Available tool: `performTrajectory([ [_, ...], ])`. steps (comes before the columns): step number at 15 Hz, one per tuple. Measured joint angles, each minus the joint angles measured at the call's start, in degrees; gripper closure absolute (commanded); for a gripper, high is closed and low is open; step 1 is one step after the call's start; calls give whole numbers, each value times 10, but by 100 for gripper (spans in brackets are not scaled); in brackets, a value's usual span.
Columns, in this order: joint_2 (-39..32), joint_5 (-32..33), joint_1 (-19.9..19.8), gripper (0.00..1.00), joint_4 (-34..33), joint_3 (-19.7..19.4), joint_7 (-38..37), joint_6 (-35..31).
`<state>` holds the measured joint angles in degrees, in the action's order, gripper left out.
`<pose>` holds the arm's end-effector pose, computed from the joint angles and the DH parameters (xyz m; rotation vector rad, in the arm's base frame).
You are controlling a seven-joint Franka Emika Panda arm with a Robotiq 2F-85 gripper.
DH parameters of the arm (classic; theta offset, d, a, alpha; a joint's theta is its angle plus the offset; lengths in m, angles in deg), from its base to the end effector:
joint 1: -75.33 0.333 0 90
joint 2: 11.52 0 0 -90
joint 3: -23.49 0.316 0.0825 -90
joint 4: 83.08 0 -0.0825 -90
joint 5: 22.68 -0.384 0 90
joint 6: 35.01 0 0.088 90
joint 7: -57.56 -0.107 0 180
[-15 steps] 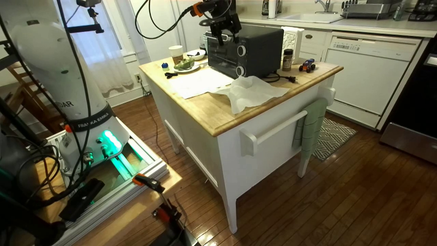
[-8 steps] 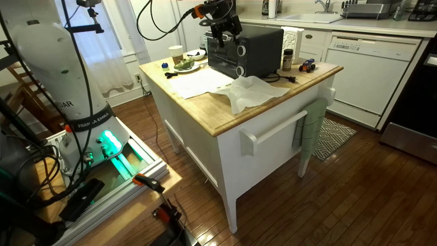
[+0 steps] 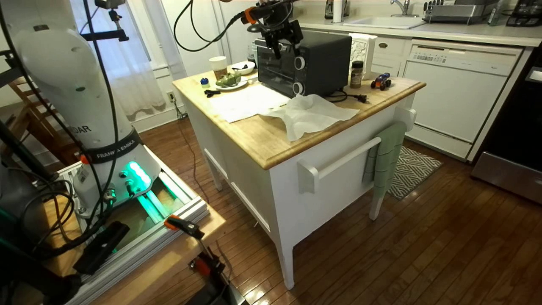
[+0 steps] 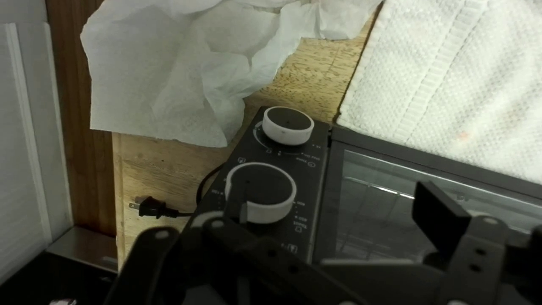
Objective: Turn the top dial on the oven to the right twice
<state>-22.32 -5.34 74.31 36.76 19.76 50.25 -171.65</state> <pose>0.5822 -0.0504 0.3438 2.9090 0.0020 0.1581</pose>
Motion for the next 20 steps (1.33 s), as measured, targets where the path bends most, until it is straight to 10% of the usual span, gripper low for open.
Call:
performTrajectory([
  [20, -25, -4, -6, 0, -8, -11, 3, 2],
])
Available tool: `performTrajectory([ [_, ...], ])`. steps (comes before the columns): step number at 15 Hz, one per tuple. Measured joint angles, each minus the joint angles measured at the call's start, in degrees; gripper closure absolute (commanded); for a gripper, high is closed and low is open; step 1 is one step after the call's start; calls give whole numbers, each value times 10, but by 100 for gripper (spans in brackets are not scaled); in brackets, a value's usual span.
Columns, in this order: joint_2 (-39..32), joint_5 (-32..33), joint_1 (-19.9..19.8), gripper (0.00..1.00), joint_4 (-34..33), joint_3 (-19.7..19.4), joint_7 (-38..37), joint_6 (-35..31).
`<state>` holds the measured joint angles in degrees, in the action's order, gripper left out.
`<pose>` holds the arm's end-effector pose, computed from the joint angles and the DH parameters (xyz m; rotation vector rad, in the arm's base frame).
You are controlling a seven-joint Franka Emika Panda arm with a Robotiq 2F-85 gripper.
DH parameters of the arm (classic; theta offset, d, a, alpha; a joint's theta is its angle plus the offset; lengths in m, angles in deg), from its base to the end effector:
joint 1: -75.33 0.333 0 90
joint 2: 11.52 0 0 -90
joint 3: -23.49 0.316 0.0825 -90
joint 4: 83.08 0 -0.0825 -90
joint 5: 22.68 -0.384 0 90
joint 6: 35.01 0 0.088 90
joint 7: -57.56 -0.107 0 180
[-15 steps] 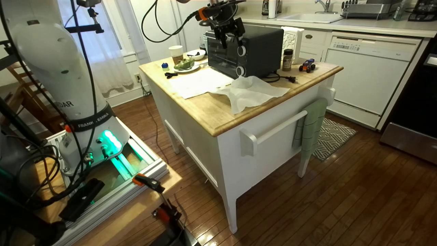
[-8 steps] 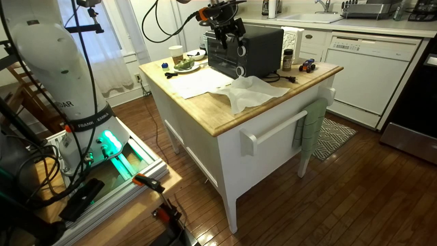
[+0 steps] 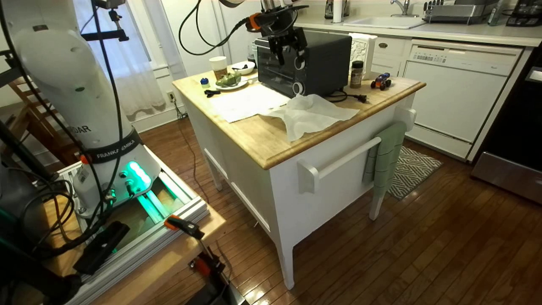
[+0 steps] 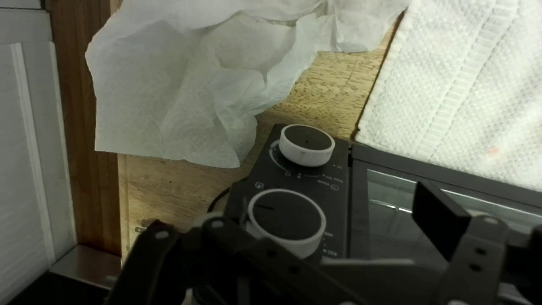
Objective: Turn the top dial on the oven to the right twice
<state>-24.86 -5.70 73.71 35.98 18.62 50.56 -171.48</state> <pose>0.5841 -0.0682 0.3238 2.9092 -0.0348 0.1030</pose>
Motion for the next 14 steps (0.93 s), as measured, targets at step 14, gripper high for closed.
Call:
performTrajectory([
  [14, -15, -38, -2, 0, -4, -5, -1, 2],
])
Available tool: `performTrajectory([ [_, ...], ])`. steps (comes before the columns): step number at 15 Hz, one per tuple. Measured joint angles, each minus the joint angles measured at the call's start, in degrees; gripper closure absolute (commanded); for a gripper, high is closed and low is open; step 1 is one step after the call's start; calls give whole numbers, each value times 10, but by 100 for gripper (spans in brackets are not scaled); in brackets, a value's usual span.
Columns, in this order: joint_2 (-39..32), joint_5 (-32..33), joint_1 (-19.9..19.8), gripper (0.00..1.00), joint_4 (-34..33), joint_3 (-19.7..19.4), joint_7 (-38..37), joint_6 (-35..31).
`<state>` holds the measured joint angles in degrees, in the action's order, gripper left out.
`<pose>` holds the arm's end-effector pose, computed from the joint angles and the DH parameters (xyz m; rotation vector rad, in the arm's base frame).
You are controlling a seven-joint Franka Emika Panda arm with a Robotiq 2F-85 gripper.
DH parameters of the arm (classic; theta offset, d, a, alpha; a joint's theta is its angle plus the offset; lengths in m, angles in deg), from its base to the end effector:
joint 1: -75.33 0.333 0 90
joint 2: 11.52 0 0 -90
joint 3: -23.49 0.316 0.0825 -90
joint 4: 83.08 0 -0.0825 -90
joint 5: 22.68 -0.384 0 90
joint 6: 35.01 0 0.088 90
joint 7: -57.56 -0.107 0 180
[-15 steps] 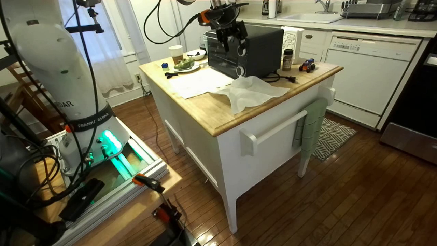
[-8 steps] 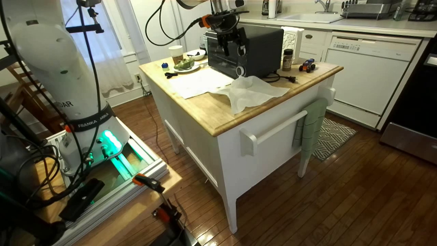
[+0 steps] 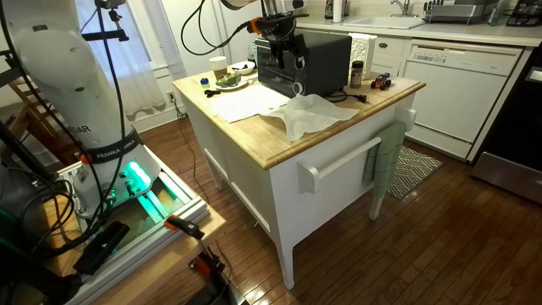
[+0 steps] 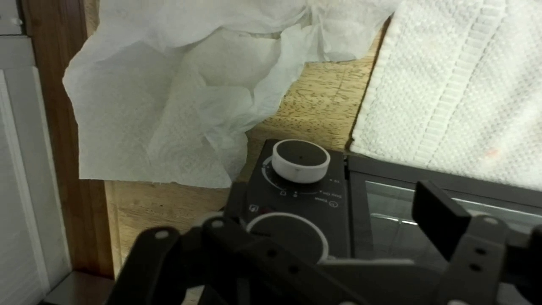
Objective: Turn the top dial on the oven to the right twice
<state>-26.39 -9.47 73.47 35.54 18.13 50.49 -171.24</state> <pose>0.5846 -0.0752 0.3111 2.9511 -0.1219 0.0693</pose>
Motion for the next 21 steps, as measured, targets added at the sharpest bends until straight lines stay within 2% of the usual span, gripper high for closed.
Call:
performTrajectory([
  [5, 13, 19, 7, 0, -14, -3, -27, 48],
  [21, 27, 19, 9, 0, -19, 2, -19, 38],
])
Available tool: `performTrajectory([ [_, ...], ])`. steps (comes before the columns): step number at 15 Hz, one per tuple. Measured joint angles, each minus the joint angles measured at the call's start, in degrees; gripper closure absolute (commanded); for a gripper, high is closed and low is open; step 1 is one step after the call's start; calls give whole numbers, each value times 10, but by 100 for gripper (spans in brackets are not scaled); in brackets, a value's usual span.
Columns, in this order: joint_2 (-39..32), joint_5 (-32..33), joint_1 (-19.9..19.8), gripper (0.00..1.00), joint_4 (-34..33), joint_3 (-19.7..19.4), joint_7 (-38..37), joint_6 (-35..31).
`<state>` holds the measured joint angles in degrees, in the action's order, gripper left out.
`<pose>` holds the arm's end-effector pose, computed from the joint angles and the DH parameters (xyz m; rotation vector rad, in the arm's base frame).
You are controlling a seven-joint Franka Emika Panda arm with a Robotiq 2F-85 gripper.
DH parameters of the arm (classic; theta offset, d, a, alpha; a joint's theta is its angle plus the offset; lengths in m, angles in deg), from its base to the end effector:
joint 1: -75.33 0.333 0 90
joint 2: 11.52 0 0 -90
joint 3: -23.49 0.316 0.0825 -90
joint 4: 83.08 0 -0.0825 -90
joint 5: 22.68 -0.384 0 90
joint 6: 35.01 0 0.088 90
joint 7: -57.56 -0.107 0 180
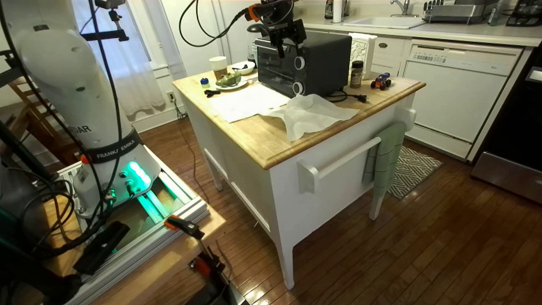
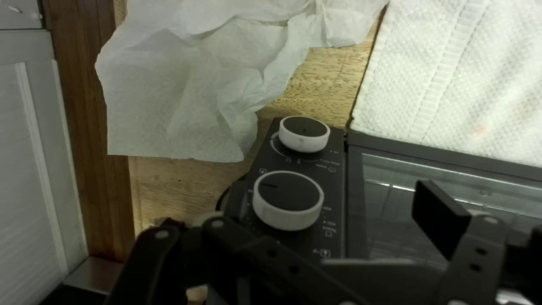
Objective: Turn the top dial on the oven to the right twice
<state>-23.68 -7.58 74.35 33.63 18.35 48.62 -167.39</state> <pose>0.5890 -0.0669 0.3475 2.9202 -0.1285 0.0963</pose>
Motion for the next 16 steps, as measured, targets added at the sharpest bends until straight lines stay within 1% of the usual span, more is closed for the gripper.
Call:
performTrajectory([
  [3, 0, -8, -1, 0, 0, 0, 6, -1],
  [7, -1, -34, -6, 0, 1, 0, 30, -6],
  [16, -6, -110, -22, 0, 1, 0, 103, -14],
])
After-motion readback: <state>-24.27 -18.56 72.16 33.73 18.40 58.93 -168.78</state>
